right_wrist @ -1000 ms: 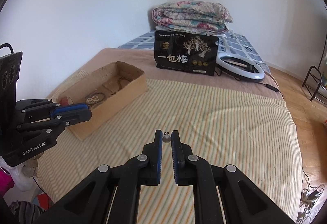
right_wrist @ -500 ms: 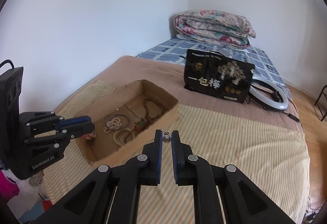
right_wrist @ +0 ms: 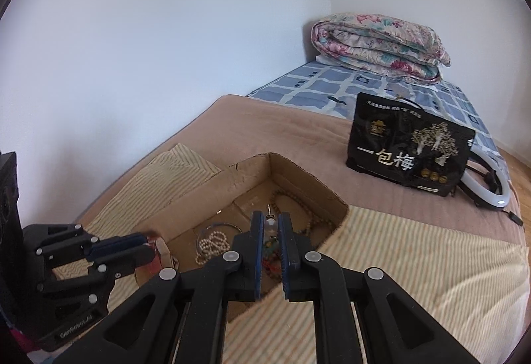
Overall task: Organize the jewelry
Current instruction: 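Lift both pearls and carry them over the cardboard box, then lower the pearls into the box and open both tools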
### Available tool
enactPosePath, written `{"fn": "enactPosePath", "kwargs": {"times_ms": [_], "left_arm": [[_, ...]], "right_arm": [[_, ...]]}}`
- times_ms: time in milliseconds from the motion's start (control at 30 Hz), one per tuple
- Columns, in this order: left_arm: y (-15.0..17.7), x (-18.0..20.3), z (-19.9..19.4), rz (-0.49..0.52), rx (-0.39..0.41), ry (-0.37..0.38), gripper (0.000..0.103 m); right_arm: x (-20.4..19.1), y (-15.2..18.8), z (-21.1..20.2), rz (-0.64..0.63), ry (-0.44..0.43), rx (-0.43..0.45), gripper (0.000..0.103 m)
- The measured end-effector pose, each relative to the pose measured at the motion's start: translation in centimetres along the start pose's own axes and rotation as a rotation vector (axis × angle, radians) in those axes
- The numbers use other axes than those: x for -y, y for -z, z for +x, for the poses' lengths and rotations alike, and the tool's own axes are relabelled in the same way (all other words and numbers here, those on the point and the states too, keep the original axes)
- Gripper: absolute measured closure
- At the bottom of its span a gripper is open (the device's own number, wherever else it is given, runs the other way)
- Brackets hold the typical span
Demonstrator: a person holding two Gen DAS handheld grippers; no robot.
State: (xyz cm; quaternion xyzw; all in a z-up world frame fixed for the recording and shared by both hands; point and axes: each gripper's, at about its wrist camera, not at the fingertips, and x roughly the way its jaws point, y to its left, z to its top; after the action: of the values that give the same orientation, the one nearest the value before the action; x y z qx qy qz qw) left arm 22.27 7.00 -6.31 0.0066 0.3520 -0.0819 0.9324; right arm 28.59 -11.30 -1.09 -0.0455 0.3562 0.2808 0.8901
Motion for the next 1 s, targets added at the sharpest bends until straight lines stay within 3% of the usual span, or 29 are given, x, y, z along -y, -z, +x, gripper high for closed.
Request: {"fn": "enactPosePath", "kwargs": {"times_ms": [567,700,767,833,933,1000], "left_arm": [[0.2,-0.4,1.3,-0.011,-0.027,-0.021,0.096],[0.2,-0.2,1.4,0.001,-0.028,-0.037,0.093],[0.3,-0.1,1.5,0.002,-0.025,-0.041,0.063],[0.3,0.0,1.3,0.001,-0.012,-0.042,0.056],[0.4,0.0,1.4,-0.003,-0.015,-0.051,0.048],[0.5,0.0,1.3,-0.006,-0.012,-0.052,0.045]], "right_arm": [[0.0,-0.1,4.6,0.068,-0.054,-0.022,0.095],[0.2,-0.1,4.6,0.080,-0.042,-0.005,0.067],[0.4,-0.1,4.5,0.090,-0.036,0.000,0.057],[0.5,-0.1,4.4,0.093,-0.022,0.006,0.034],[0.5,-0.1,4.0,0.092,0.012,0.030,0.013],[0.6,-0.2,3.8,0.098,0.029,0.035,0.007]]}}
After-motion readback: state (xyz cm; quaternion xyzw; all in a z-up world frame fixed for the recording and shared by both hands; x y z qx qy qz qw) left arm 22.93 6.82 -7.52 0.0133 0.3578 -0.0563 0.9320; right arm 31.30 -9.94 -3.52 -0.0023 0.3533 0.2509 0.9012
